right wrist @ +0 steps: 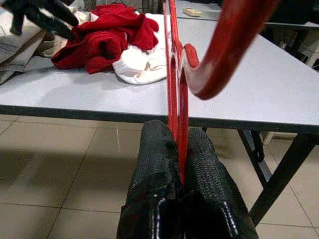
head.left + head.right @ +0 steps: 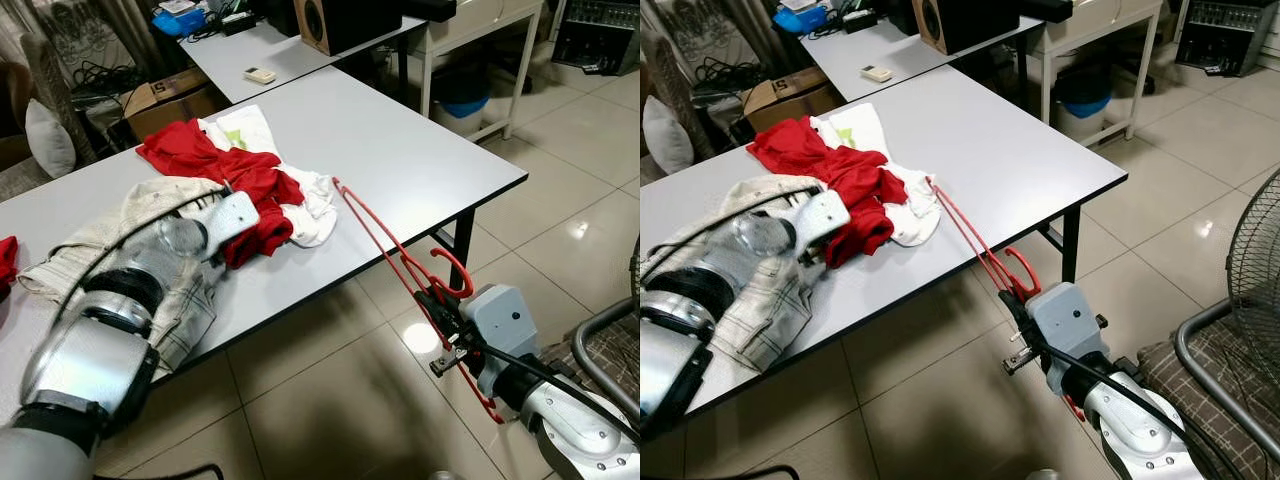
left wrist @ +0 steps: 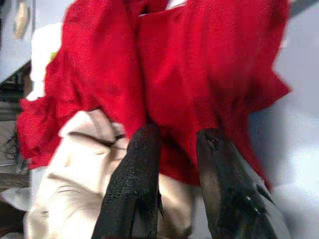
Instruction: Hang hanger
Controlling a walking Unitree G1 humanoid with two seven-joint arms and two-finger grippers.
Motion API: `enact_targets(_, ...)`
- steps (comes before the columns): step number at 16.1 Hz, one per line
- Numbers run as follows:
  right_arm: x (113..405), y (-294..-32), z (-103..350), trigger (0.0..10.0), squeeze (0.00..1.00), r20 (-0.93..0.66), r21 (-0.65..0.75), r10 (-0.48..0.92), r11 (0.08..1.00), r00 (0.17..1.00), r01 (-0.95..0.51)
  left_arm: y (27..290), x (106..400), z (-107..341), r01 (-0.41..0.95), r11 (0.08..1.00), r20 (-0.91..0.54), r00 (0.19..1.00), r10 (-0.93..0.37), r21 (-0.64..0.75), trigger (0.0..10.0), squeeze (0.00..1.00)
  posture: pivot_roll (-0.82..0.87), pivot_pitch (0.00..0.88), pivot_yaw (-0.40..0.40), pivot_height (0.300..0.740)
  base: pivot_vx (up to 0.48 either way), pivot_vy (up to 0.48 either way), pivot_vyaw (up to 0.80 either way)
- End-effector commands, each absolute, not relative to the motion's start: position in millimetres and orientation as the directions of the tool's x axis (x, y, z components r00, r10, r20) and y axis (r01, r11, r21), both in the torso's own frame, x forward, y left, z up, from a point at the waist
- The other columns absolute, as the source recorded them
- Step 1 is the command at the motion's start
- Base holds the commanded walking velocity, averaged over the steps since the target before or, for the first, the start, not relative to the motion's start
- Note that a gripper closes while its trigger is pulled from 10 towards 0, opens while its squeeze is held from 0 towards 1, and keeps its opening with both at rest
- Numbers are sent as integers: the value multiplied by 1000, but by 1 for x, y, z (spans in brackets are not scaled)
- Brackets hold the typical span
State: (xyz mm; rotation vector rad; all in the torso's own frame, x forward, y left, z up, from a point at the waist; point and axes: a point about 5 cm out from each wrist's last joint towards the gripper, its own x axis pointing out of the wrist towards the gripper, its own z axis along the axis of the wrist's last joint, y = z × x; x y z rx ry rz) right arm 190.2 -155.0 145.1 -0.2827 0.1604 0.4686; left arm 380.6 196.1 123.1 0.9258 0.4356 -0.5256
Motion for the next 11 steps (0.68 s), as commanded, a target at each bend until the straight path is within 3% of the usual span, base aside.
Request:
enact_targets(1,192,-152,145,10000,0,-215,-231,425,853,879,-469,203,376,115,594,530,-584,784,-211,605,10000,0,-270,0,248,740,0,0,0)
enact_targets(6,193,-150,148,10000,0,-210,-239,431,848,878,-473,209,371,103,579,506,-603,786,-137,639,10000,0,-282,0,252,740,0,0,0)
enact_targets(11,193,-147,150,10000,0,-216,-242,453,834,865,-497,208,369,94,482,579,-538,838,-86,658,10000,0,-307,0,220,740,0,0,0)
